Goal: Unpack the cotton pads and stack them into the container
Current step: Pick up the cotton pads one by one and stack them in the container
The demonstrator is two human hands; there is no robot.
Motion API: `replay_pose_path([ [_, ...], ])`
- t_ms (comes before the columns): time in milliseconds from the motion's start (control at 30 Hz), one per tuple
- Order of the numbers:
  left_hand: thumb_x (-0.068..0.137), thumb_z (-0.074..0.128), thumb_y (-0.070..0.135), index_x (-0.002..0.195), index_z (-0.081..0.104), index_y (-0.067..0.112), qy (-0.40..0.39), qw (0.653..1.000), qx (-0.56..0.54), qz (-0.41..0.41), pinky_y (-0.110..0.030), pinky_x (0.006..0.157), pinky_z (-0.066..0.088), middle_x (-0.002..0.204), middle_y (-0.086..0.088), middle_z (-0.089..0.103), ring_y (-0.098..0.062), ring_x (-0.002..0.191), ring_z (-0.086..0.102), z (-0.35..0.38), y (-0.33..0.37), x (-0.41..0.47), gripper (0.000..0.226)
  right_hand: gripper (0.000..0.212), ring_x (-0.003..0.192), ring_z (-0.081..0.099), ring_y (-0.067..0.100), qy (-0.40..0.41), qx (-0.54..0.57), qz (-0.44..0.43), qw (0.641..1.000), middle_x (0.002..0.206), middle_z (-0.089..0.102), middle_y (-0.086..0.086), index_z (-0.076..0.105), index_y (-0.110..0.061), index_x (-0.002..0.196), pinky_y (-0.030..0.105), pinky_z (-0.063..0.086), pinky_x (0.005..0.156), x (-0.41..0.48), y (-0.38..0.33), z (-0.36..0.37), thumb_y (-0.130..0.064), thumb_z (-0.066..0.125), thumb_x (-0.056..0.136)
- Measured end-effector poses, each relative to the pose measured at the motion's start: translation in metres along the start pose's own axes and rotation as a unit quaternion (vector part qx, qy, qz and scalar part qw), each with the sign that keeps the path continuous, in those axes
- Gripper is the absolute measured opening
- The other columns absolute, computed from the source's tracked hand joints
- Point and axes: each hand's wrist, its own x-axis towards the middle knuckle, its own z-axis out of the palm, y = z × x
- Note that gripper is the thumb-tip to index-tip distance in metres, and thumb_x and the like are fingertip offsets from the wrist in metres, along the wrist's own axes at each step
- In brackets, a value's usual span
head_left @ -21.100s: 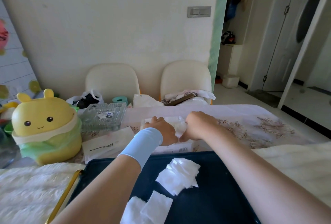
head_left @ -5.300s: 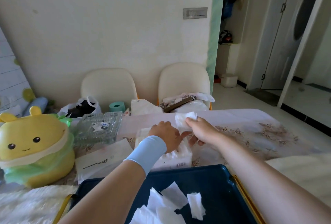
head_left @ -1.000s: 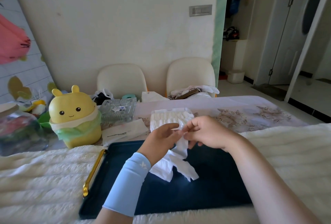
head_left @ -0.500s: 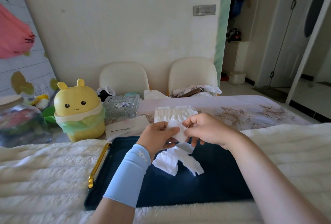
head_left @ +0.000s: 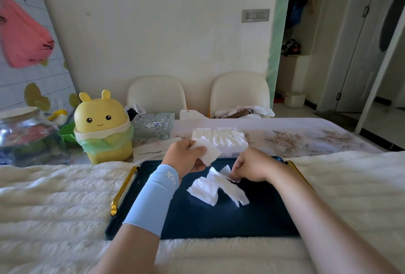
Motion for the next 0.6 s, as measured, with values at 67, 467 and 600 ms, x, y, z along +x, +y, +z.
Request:
replay_pose_path([
  [67,0.093,0.065,0.011,0.110,0.066,0.005,0.013,1.000,-0.019,0.003,-0.037,0.076,0.062,0.105,-0.012,0.072,-0.024,0.090,0.073,-0.001,-0.001,0.000,0.018,0.009,0.083,0.067,0.014,0.023,0.034,-0.013,0.999,0.082,0.074,-0.005,0.078,-0.020,0.076,0.028,0.050,0.070,-0.003,0.000,-0.004,-0.026,0.079,0.082],
  [467,0.091,0.069,0.012,0.108,0.069,0.002,-0.016,0.995,-0.098,-0.024,-0.035,0.073,0.062,0.094,-0.015,0.076,-0.023,0.079,0.075,0.000,0.003,-0.004,0.019,0.035,0.058,0.063,0.011,0.018,0.458,-0.134,0.879,0.076,0.071,0.004,0.066,-0.012,0.117,0.023,0.045,0.052,-0.021,-0.030,-0.021,0.002,0.073,0.086],
  [600,0.093,0.067,0.012,0.108,0.068,0.003,-0.022,0.995,-0.095,-0.021,-0.037,0.077,0.062,0.094,-0.015,0.076,-0.026,0.084,0.075,0.001,0.006,-0.005,0.018,0.037,0.057,0.061,0.012,0.042,0.465,-0.150,0.871,0.076,0.071,0.003,0.066,-0.011,0.118,0.020,0.040,0.048,-0.024,-0.040,-0.022,0.002,0.074,0.085],
])
